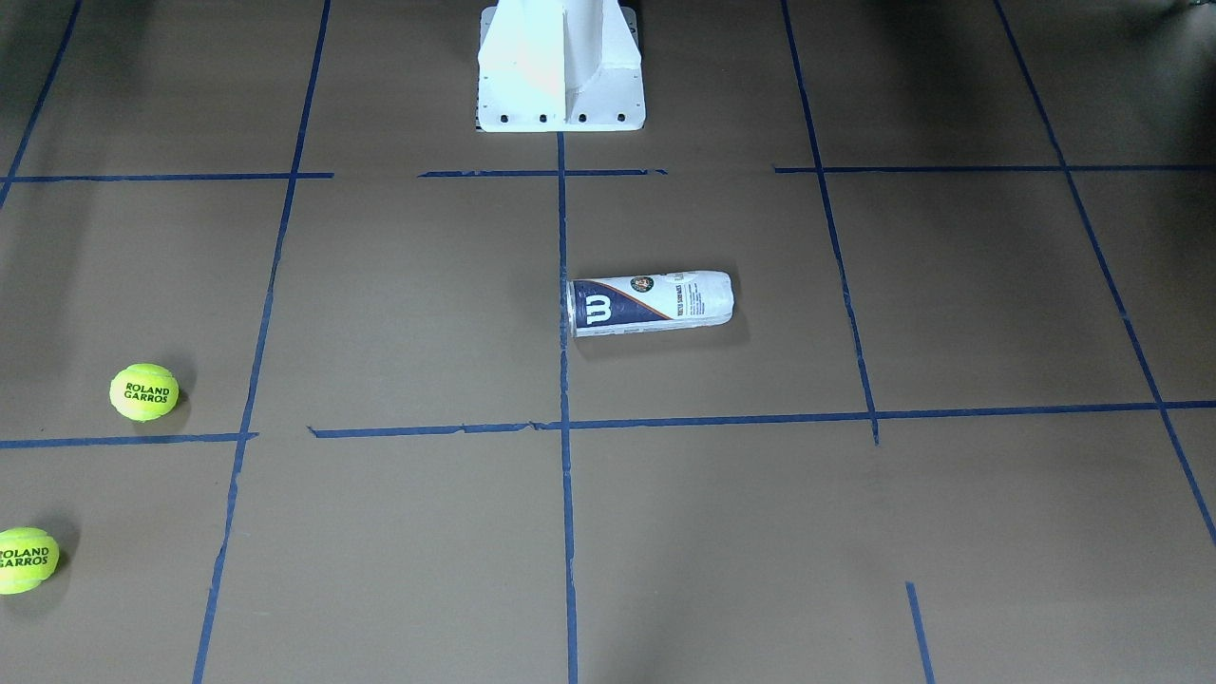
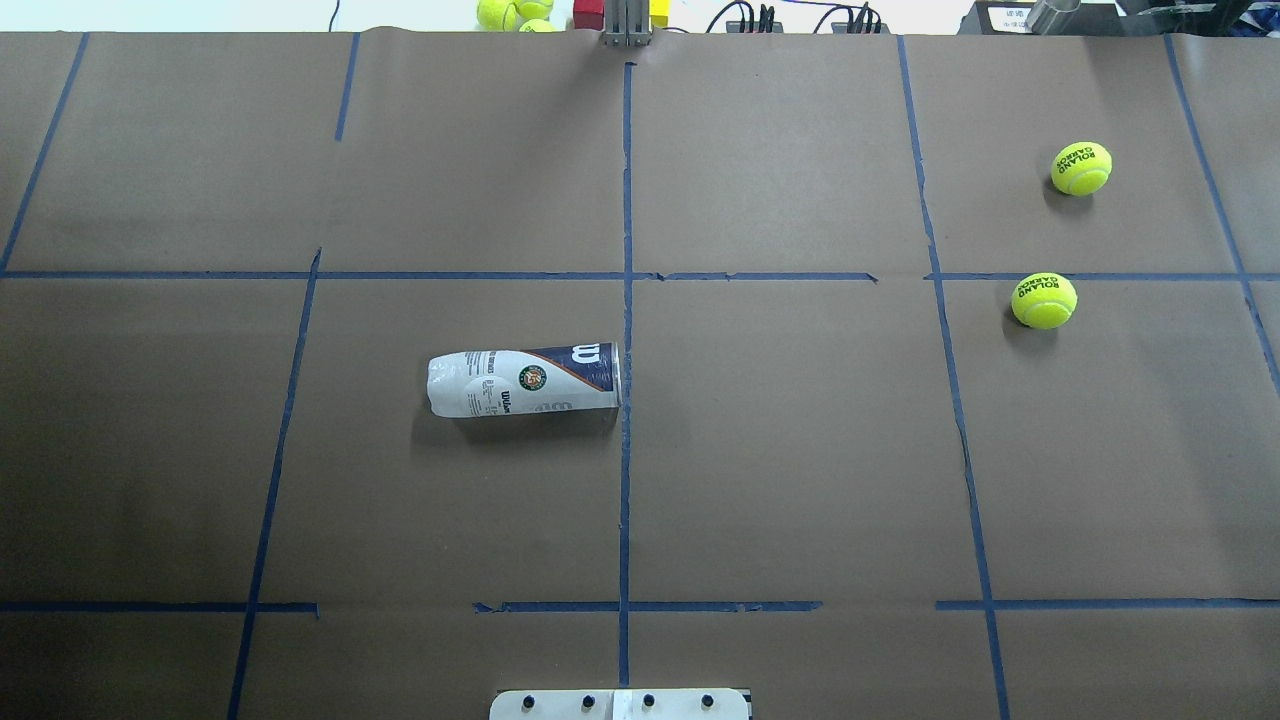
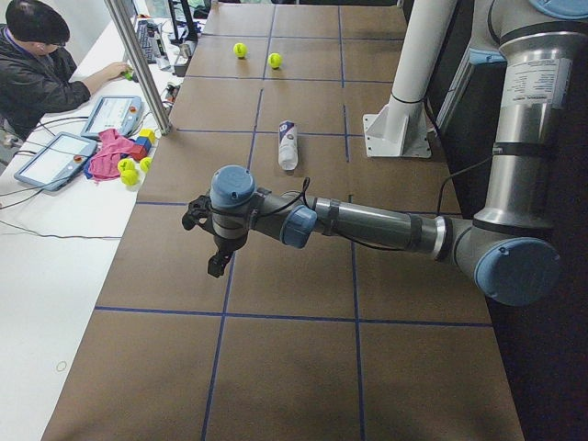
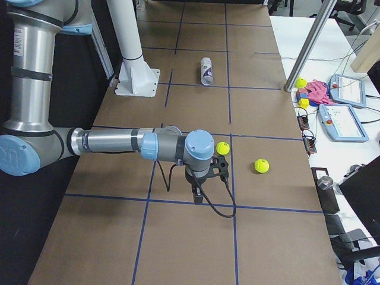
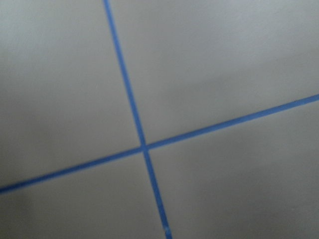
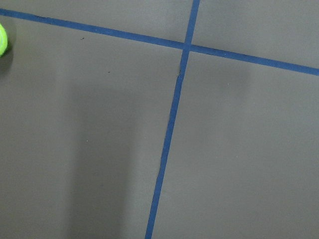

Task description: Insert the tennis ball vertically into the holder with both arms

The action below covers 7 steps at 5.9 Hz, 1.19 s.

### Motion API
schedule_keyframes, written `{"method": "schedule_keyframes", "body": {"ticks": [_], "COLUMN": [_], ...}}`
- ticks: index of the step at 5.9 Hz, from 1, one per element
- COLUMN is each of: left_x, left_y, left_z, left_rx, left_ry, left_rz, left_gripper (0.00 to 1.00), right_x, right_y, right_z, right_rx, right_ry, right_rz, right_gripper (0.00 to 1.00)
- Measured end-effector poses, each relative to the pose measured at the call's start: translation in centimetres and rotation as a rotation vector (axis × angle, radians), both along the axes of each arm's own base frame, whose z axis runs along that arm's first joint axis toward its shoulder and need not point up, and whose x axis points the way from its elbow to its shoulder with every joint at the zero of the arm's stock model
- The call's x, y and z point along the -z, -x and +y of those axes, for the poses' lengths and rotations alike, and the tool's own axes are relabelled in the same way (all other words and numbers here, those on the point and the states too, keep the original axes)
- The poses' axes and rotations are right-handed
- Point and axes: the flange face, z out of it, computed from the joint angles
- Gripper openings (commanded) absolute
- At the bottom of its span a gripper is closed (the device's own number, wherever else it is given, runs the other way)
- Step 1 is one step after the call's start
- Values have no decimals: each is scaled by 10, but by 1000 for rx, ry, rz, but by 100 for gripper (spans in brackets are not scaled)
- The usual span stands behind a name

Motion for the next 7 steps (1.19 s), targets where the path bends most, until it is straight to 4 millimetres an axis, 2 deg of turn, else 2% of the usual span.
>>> {"method": "schedule_keyframes", "body": {"ticks": [1, 2, 4, 6, 7], "left_x": [34, 76, 177, 283, 325], "left_y": [-42, -92, -199, -304, -354], "left_z": [-10, -19, -24, -10, 6], "left_rx": [-59, -137, -250, -326, -361], "left_ry": [-126, -248, -357, -455, -464], "left_rz": [24, 57, 157, 206, 186], "left_gripper": [100, 100, 100, 100, 100], "right_x": [0, 1, 3, 3, 3], "right_y": [0, 0, 0, 0, 0], "right_z": [0, 0, 0, 0, 0], "right_rx": [-1, -1, -1, -1, -1], "right_ry": [0, -2, -5, -5, -5], "right_rz": [0, 0, 0, 0, 0], "right_gripper": [100, 100, 100, 100, 100]}}
